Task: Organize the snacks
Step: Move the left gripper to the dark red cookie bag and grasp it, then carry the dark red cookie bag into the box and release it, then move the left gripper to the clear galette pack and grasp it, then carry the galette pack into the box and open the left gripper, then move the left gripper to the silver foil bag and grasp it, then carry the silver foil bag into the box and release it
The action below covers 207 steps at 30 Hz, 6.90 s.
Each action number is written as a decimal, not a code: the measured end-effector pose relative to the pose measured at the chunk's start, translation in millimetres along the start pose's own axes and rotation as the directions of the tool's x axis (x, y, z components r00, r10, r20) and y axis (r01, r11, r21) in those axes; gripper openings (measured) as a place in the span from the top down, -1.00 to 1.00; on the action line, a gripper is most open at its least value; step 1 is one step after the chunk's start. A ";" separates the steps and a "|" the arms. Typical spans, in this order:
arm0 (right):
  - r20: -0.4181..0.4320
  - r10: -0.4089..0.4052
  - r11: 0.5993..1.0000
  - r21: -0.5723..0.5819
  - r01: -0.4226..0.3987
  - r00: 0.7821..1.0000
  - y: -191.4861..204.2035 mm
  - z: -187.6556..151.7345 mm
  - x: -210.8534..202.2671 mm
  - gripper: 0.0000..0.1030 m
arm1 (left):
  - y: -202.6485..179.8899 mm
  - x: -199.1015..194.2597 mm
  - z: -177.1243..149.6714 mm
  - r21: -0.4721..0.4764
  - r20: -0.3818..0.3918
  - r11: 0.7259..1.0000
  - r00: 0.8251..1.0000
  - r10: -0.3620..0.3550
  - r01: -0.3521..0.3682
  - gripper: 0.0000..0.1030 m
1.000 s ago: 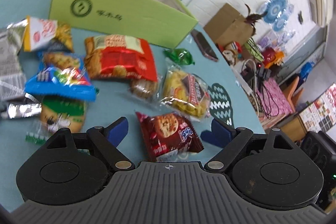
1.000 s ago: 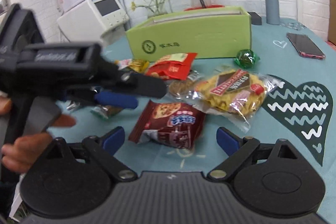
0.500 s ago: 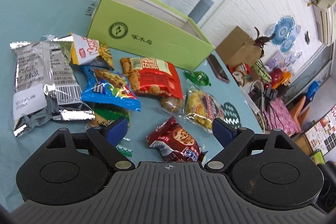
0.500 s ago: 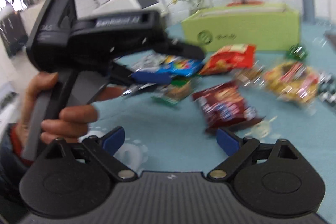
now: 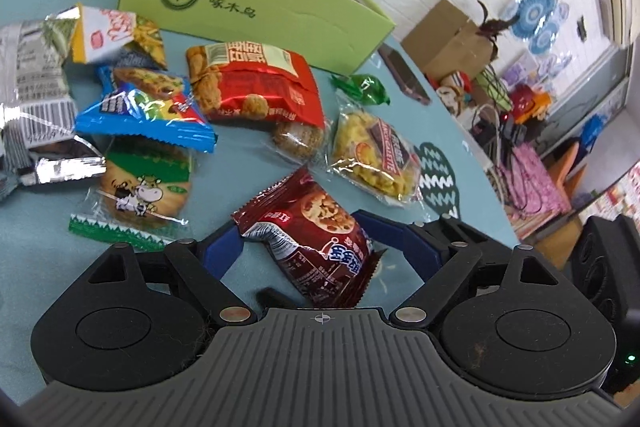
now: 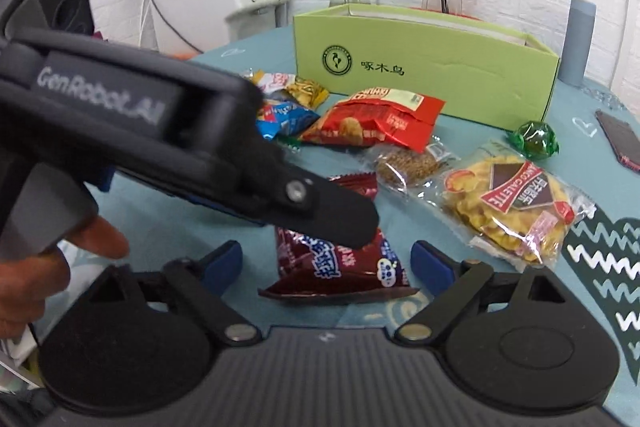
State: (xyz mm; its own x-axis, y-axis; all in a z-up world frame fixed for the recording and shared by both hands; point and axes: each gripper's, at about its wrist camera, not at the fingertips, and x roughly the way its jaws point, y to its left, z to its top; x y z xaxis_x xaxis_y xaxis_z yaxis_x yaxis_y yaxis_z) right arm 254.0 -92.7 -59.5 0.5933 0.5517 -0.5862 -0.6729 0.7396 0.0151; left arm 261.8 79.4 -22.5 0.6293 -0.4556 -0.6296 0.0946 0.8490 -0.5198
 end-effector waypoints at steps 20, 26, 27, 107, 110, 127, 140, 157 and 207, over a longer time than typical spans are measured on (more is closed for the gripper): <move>0.180 0.025 0.999 -0.051 -0.016 0.983 -63.9 150.9 22.1 -0.30 | -26.7 -12.1 158.6 0.136 0.261 0.989 0.965 0.023 -0.061 0.67; 0.051 0.014 0.998 -0.067 -0.010 0.999 -105.6 212.7 101.9 -0.29 | 2.0 47.7 231.9 0.125 0.236 0.984 0.967 0.094 -0.126 0.68; 0.025 0.026 0.998 -0.061 -0.025 0.999 -111.0 215.0 115.0 -0.29 | 10.6 58.4 238.0 0.110 0.220 0.985 0.970 0.105 -0.132 0.68; 0.175 -0.103 0.989 -0.092 0.120 0.979 -121.3 189.9 52.5 -0.71 | -48.8 53.6 231.5 0.167 0.219 0.982 0.974 0.056 -0.093 0.48; 0.089 -0.061 0.993 -0.097 0.070 0.994 -139.6 208.3 90.9 -0.71 | -26.5 81.5 255.5 0.131 0.174 0.984 0.980 0.096 -0.120 0.49; 0.227 -0.060 0.998 -0.015 0.065 0.972 -122.8 140.8 11.0 -0.82 | -21.6 -2.2 214.8 0.146 0.304 0.988 0.953 0.007 -0.054 -0.42; 0.092 0.197 0.969 0.132 -0.208 0.976 -18.5 31.8 16.6 -0.82 | 40.7 -112.3 45.8 -0.012 0.403 0.944 0.862 0.307 -0.330 -0.61; -0.090 0.443 0.892 -0.054 -0.449 0.892 41.6 98.8 120.7 -0.81 | 144.0 -74.3 44.4 -0.284 0.216 0.942 0.946 0.243 -0.177 -0.27; -0.042 0.120 0.986 -0.112 -0.124 0.992 -76.7 228.9 165.5 -0.49 | 79.6 34.3 254.2 0.015 0.181 0.990 0.974 0.133 -0.138 0.15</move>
State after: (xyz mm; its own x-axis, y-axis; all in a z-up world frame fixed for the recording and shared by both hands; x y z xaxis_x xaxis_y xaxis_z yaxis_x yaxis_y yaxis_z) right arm 504.8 30.1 27.8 0.4889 0.6197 -0.6140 -0.7866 0.6174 -0.0032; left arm 487.1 199.3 61.3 0.7653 -0.2823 -0.5785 0.0179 0.9077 -0.4192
